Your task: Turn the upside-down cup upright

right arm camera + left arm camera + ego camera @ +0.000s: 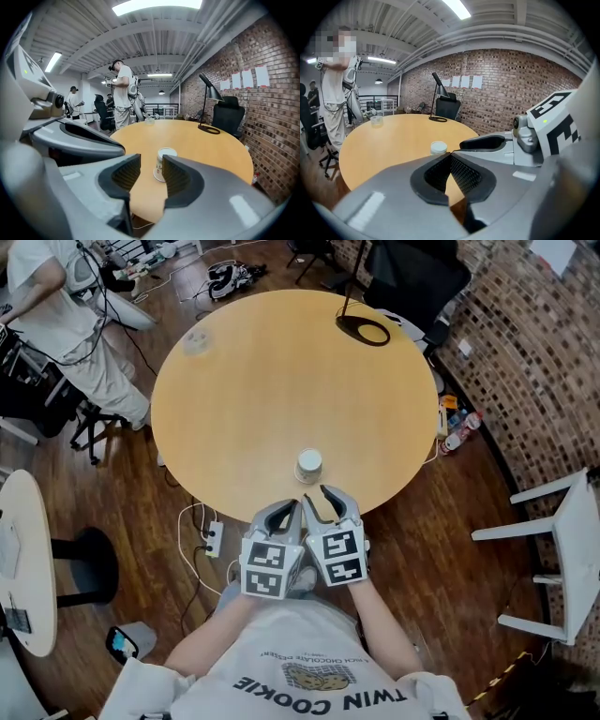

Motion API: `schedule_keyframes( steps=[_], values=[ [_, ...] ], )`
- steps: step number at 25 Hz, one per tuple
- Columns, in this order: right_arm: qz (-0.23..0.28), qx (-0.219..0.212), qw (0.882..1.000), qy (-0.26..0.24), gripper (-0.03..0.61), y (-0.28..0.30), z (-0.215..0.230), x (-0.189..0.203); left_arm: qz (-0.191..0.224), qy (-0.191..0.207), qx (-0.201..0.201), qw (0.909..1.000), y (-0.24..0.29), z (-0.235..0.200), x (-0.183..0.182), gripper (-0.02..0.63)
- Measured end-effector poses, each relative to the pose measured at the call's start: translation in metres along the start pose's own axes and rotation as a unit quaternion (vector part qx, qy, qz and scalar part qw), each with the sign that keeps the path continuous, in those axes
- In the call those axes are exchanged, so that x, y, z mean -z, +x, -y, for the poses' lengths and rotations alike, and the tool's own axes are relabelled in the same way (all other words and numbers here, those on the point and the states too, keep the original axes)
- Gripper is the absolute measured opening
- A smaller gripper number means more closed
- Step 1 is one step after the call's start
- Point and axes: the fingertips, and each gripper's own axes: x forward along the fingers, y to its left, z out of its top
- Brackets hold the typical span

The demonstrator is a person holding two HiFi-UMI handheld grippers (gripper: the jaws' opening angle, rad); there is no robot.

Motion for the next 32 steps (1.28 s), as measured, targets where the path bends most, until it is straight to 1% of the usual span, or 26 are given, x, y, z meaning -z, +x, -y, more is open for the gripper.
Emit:
schedule_keyframes(
  steps=[2,5,8,10,12,17,24,29,32],
  values=[
    [-0.008,0.011,1.000,0.002,0.147,0.013,0.010,-0.001,-0.002,-0.001,0.003,1.0000,0.011,-0.008,-0.005,0.006],
    [-0.027,0.039,0.999,0.005,0.179,0.032,0.022,0.001,-0.001,0.002,0.010,0.9999,0.025,-0.023,-0.014,0.006],
    [-0.048,0.063,0.997,0.023,0.218,0.054,0.030,0.004,-0.003,0.005,0.020,0.9998,0.037,-0.041,-0.023,0.006],
    [-0.060,0.072,0.995,0.036,0.255,0.065,0.034,0.007,-0.006,0.004,0.029,0.9995,0.046,-0.050,-0.028,0.006],
    [-0.069,0.077,0.994,0.044,0.273,0.075,0.037,0.011,-0.011,0.006,0.038,0.9992,0.056,-0.056,-0.031,0.006],
    [-0.084,0.080,0.991,0.060,0.279,0.091,0.047,0.019,-0.017,0.009,0.051,0.9985,0.071,-0.062,-0.035,0.006],
    [-0.096,0.072,0.991,0.055,0.276,0.104,0.048,0.023,-0.026,0.006,0.052,0.9983,0.077,-0.074,-0.032,0.006],
    [-0.089,0.075,0.991,0.072,0.262,0.103,0.052,0.024,-0.030,0.006,0.054,0.9981,0.080,-0.075,-0.029,0.006],
    [-0.088,0.073,0.991,0.073,0.261,0.103,0.053,0.023,-0.031,0.008,0.058,0.9978,0.082,-0.074,-0.030,0.006]
  ],
)
